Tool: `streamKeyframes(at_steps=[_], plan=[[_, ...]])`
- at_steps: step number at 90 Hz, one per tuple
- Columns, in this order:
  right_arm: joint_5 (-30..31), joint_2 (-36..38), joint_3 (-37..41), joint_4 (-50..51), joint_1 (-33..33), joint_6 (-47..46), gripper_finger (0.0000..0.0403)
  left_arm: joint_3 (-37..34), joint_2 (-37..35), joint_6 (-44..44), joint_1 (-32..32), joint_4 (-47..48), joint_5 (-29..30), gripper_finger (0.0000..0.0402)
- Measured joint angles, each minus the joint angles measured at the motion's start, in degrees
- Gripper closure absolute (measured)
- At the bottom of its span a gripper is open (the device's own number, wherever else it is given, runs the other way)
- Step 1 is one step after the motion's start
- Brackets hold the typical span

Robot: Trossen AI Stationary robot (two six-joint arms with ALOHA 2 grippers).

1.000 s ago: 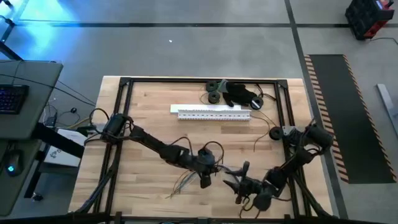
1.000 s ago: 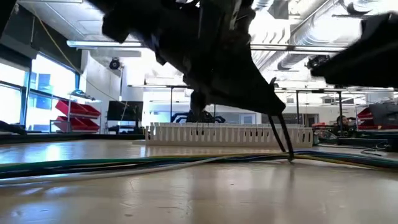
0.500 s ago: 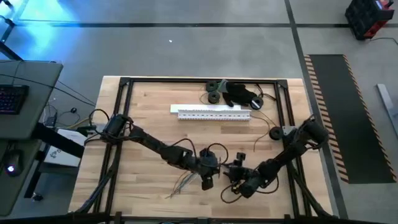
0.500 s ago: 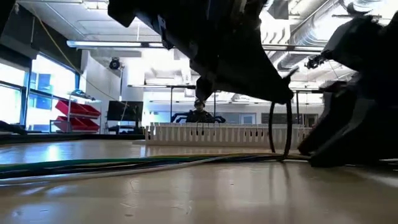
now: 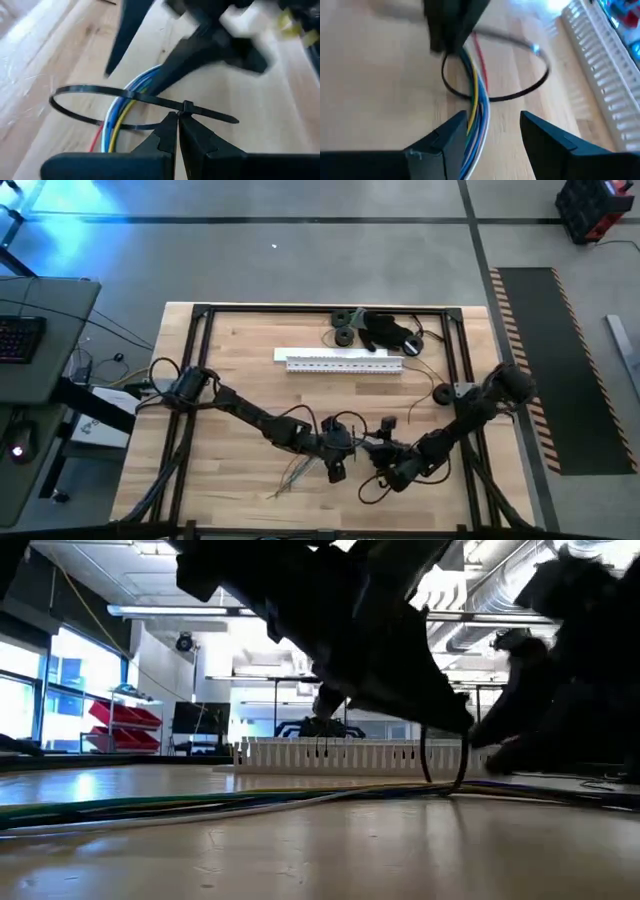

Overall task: Ziptie cables
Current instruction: Wrap the cables together using a black zip tie

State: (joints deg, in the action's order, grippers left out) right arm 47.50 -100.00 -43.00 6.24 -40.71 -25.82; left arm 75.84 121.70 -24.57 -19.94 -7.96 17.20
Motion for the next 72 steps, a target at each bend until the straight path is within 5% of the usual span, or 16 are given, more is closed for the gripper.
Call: streamKeyframes(at_steps=[30, 72], plan=[[-8.70, 3.11, -0.02, 1.27, -1.68, -20.31, 0.0236, -0.03, 4.02, 3.01, 0.65, -8.38, 1.57, 0.0402], [-13.74, 3.14, -0.11, -1.47, -1.66, -31.41, 0.0236, -0.03, 4.47, 5.85, 0.85, -8.73, 2.57, 0.0402]])
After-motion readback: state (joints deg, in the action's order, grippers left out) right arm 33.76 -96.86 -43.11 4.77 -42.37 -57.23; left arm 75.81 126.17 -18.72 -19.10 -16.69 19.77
